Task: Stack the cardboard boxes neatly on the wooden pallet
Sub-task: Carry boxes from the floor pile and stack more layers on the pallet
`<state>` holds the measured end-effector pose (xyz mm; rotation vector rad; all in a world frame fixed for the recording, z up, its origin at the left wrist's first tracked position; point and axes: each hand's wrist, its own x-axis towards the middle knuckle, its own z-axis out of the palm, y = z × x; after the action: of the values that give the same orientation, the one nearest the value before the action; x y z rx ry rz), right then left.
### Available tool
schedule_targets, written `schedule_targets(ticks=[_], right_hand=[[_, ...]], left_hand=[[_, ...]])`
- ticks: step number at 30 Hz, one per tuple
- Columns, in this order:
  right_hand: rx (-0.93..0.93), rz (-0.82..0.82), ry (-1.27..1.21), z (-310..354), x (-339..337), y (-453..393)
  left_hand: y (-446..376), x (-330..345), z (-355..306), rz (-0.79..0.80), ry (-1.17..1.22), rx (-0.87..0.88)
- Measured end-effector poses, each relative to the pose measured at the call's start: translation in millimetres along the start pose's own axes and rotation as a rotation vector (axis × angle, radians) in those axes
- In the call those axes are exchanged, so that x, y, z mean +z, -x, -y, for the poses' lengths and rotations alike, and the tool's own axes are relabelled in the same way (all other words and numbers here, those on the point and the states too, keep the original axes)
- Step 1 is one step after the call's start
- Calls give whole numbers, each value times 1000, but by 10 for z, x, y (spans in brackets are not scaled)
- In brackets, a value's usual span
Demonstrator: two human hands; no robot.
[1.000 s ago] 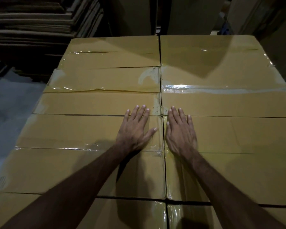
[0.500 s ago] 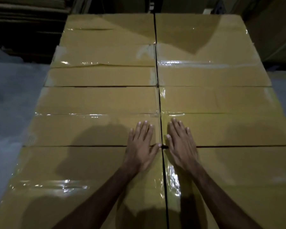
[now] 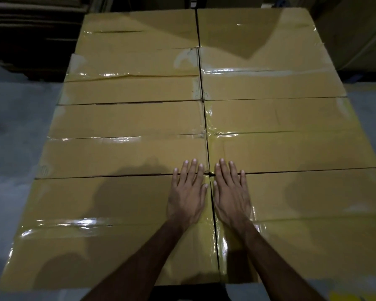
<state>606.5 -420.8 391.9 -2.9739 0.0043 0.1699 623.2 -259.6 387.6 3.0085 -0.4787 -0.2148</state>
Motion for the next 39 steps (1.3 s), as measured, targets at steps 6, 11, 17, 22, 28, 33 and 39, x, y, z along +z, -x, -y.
schedule_targets(ticks=[6,11,17,22,28,33,39], right_hand=[[-5,-35,-9,15,32,3],[-11,-26,-11,-1,53,0],[-19,-15,-107,1,-75,-67],[-87,-47,-177,-140,-298,-869],[-154,-37,-79,-317,-598,-2566],[-219,-52,23,-332,-821,-3905],[-217,-103,45,-262,-571,-4578]], left_hand=[[19,3,-4,-36,22,11],[15,9,-2,-47,50,14],[-83,4,54,-32,92,76],[-929,-203,307,-18,140,69],[-2492,-654,852,-46,35,62],[-3690,-889,1270,-81,-32,34],[-4286,-627,1340,-70,13,-3]])
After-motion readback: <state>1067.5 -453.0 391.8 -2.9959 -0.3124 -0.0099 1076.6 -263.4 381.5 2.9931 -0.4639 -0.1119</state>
